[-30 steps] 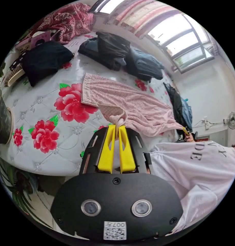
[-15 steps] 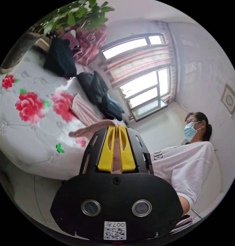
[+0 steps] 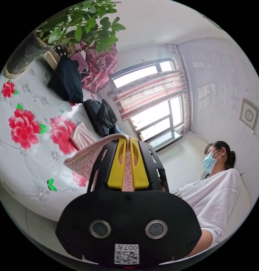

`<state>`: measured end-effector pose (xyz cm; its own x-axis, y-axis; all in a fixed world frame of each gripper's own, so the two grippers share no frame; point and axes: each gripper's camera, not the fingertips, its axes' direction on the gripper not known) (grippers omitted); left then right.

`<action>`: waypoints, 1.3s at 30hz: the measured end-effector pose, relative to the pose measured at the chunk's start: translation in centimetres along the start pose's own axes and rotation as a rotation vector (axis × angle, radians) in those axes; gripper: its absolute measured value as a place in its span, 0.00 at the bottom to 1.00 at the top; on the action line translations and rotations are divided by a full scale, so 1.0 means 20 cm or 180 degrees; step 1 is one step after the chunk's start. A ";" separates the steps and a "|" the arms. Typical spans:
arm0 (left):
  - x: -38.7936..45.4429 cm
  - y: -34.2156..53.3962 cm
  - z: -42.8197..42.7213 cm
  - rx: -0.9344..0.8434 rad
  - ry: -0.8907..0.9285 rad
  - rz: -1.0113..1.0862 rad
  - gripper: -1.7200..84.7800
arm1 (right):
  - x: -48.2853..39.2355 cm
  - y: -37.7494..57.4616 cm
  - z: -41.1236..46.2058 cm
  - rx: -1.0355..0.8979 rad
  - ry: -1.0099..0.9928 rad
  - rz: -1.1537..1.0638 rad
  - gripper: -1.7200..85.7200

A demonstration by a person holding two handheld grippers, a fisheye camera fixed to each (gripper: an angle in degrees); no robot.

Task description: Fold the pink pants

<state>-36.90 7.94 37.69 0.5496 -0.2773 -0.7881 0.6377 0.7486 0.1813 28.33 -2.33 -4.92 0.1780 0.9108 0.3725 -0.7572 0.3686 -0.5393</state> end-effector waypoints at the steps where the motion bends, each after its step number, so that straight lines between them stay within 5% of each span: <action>1: 0.01 -0.05 0.08 -0.0069 -0.0081 0.0009 0.01 | -0.05 -0.05 0.04 0.0005 0.0017 -0.0063 0.02; 11: -0.22 -0.61 1.27 -0.0581 -0.1242 -0.0473 0.08 | -0.43 -0.64 1.17 -0.0538 0.1045 -0.0453 0.05; 17: -0.16 -0.63 1.74 -0.1014 -0.1766 -0.0208 0.12 | -0.39 -0.56 1.49 -0.0785 0.1579 -0.0498 0.07; 23: -0.04 -0.37 1.84 -0.1636 -0.2508 0.0378 0.12 | -0.24 -0.34 1.22 -0.0362 0.2512 -0.0232 0.10; 29: 0.04 -0.13 1.94 -0.1957 -0.3381 0.0714 0.04 | 0.00 -0.26 1.34 -0.0880 0.1933 0.0415 0.06; 33: 0.16 0.00 1.99 -0.2288 -0.3578 0.1131 0.02 | -0.07 -0.37 1.42 -0.0919 0.2656 -0.0014 0.05; 39: 0.36 0.18 1.86 -0.2253 -0.3460 0.0900 0.05 | -0.13 -0.41 1.44 -0.0886 0.3380 -0.0251 0.09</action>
<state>-10.58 -13.76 54.55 0.9765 -0.1504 0.1544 0.1959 0.9181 -0.3445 16.02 -13.07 20.38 0.7706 0.5300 -0.3539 -0.5755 0.3402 -0.7437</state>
